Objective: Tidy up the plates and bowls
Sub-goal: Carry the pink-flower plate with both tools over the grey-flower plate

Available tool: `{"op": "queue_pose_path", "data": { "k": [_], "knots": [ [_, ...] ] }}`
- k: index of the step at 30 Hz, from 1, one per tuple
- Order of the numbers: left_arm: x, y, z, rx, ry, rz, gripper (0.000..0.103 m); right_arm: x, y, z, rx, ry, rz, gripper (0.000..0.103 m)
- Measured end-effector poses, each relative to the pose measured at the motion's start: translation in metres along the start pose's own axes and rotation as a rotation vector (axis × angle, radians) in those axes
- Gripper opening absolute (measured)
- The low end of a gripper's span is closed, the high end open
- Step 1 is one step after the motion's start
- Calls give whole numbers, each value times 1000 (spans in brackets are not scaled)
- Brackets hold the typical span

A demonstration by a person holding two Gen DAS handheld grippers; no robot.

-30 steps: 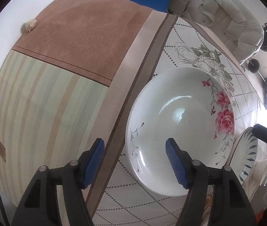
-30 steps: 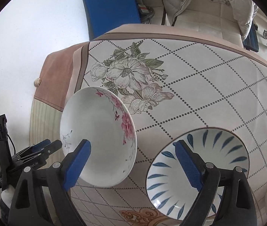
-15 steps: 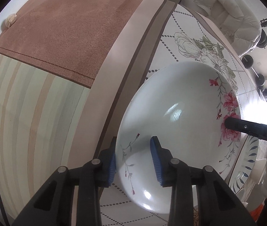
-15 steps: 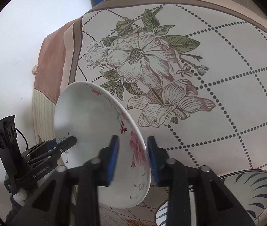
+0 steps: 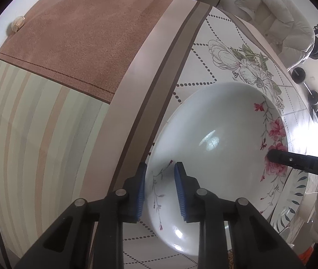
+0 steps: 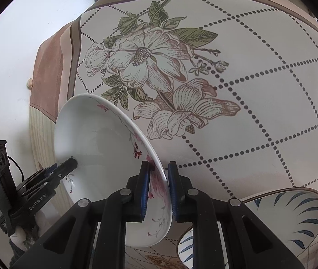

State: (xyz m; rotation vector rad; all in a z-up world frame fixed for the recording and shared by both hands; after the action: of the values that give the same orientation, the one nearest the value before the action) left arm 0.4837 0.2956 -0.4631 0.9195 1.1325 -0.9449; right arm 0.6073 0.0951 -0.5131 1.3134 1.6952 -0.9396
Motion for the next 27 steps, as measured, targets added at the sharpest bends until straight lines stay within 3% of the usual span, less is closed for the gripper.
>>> {"op": "queue_pose_path", "data": {
  "k": [17,27],
  "knots": [
    [-23,-1,28,34,-12,14,21,-45,-22,32,66,84,15,17],
    [-51,-23,73,128,-28,33,21,-93,-66,63,111,117,54,17]
  ]
}}
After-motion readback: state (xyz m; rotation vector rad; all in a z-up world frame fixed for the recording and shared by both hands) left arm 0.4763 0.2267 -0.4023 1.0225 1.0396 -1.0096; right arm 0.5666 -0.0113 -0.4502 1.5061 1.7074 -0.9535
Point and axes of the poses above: each gripper's, at about its wrist camera, not at the fingertips, and x roughly the way its jaws point, z to its right, y to its top, the point moved 4 cm from there along x, roughly the way its jaws point, and after that the axes turned 5 degrees about z, right-handed, at the moved point
